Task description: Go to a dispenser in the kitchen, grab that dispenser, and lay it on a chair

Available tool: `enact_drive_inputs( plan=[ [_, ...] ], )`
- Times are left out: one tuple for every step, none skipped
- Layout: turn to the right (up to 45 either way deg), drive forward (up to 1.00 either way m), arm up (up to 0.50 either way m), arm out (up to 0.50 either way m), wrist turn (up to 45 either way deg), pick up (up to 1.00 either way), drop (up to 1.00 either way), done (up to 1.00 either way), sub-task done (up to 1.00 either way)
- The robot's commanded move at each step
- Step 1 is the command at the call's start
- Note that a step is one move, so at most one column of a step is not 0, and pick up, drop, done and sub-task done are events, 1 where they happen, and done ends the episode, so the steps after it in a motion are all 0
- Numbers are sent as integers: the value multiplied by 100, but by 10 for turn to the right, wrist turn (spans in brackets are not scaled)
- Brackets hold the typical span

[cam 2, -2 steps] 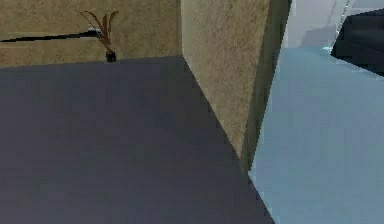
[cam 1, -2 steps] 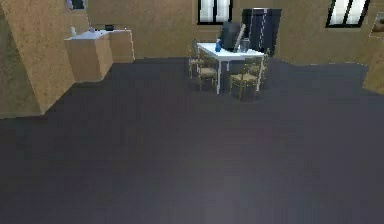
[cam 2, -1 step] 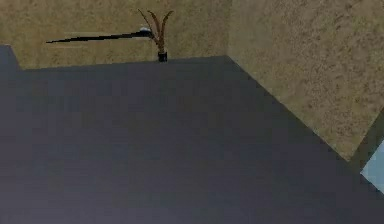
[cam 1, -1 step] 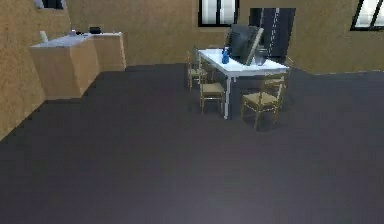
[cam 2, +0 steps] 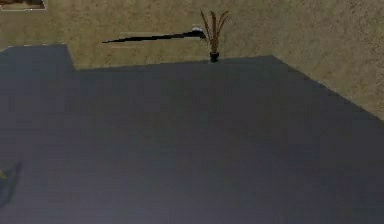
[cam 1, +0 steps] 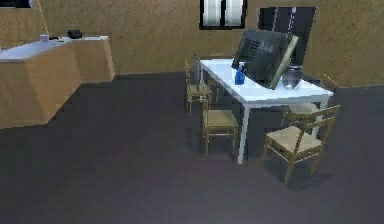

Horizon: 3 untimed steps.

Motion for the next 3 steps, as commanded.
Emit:
enact_drive_inputs(
  plan=[
    [0, 100, 0, 0, 0, 0, 0, 0, 0],
    [-90, 0, 0, 0, 0, 0, 0, 0, 0],
    [0, 30, 0, 0, 0, 0, 0, 0, 0]
  ],
)
